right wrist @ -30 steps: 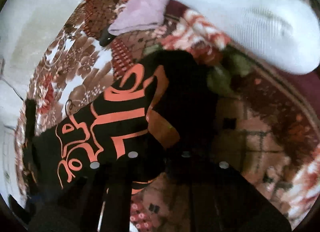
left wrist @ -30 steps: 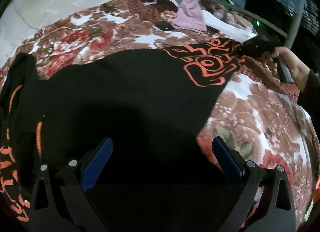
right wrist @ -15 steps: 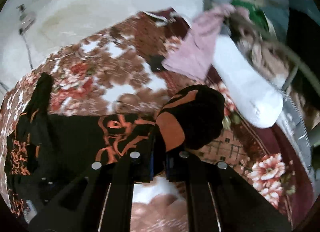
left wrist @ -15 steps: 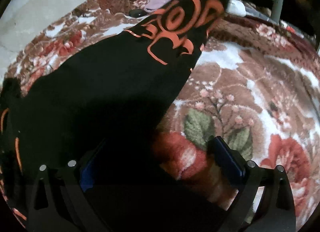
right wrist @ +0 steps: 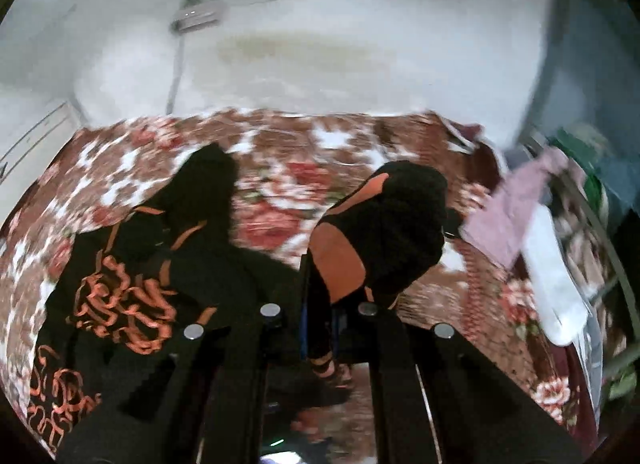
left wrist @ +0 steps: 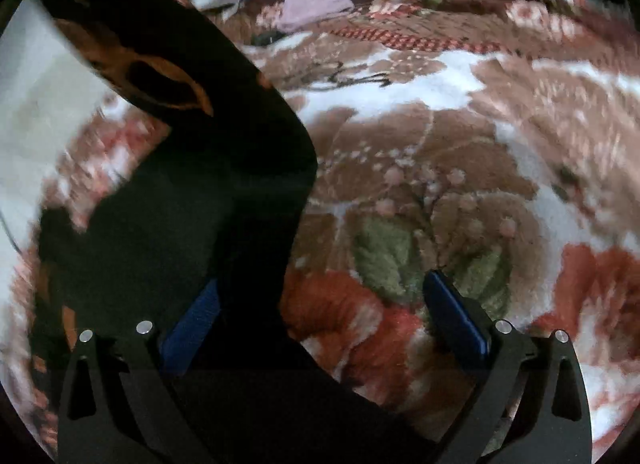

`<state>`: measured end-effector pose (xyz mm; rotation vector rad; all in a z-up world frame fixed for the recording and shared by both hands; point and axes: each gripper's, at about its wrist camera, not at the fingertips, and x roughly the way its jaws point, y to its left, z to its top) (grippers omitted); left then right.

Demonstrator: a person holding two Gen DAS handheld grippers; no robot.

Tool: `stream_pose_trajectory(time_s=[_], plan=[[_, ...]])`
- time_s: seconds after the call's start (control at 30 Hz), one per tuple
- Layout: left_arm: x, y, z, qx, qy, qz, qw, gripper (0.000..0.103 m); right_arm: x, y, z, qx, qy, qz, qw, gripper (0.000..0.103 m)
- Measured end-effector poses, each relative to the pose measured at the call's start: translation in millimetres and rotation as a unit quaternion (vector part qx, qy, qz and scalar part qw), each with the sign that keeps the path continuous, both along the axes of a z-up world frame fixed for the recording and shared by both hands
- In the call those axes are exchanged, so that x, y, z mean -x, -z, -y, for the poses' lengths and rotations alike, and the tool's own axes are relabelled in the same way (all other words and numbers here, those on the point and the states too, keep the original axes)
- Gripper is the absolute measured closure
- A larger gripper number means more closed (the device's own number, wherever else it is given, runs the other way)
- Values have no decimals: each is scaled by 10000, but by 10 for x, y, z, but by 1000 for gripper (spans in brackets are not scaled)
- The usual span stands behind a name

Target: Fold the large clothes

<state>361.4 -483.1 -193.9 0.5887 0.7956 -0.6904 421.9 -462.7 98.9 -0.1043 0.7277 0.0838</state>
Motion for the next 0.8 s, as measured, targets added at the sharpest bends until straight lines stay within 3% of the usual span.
stream_pose_trajectory(time_s=[0.1, 0.33, 0.53, 0.8], plan=[[-119, 18, -88, 323, -3, -472, 9984, 5, -6, 35, -593, 226, -372, -37, 9990, 95], [-36, 20, -188, 478, -35, -447, 9978, 5, -141, 430, -1892, 694, -1084, -354, 9911, 95], [-39, 10, -175, 510, -55, -415, 9978, 5, -346, 1041, -3049, 1117, -1635, -775, 9771, 95], [-58, -11, -226, 639, -82, -452, 9969, 5, -547, 2008, -3884, 1672, -1920, -1474, 9557, 95]])
